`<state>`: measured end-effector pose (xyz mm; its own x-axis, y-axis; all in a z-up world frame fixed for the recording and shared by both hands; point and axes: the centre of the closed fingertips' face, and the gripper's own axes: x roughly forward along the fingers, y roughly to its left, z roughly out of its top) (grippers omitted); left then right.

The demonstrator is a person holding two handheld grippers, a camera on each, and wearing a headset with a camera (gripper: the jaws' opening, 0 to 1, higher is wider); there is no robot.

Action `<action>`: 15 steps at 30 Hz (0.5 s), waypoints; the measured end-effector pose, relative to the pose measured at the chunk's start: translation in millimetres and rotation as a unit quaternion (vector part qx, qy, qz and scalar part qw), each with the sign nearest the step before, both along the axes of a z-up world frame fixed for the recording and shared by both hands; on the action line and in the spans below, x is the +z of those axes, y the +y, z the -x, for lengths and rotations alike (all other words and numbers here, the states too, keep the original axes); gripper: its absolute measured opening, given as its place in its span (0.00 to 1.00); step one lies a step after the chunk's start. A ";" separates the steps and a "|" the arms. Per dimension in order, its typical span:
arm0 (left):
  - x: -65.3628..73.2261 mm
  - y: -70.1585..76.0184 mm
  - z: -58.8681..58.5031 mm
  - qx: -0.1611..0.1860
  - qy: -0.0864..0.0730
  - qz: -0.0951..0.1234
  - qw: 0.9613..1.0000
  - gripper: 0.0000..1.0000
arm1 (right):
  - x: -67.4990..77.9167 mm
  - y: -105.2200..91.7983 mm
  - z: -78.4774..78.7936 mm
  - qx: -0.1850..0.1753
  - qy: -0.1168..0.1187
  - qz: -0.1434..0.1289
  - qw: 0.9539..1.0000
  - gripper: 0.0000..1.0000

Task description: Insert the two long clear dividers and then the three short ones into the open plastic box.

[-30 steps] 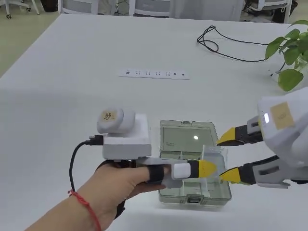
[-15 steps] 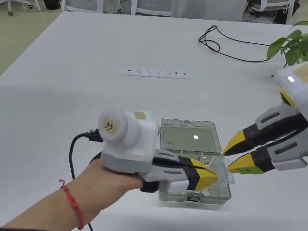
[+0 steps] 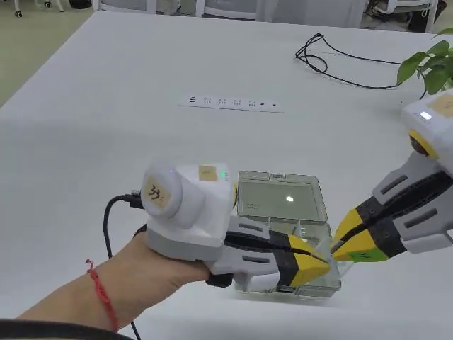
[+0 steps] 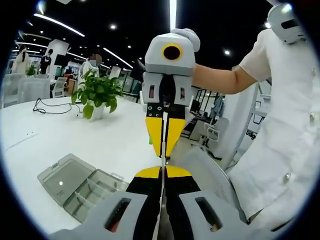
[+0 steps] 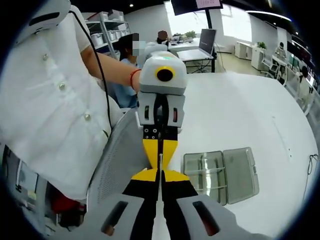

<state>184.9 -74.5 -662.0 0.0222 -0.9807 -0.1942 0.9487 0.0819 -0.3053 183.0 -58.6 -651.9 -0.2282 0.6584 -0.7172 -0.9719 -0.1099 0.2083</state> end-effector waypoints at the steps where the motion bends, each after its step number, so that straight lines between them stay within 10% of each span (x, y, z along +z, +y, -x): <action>1: -0.2 0.0 0.4 0.000 0.000 -0.001 1.000 0.00 | -0.3 0.2 0.4 0.000 0.000 0.000 1.000 0.03; 15: -5.3 0.6 0.3 0.001 -0.016 -0.012 1.000 0.00 | -2.1 2.1 6.7 0.003 -0.004 0.003 1.000 0.03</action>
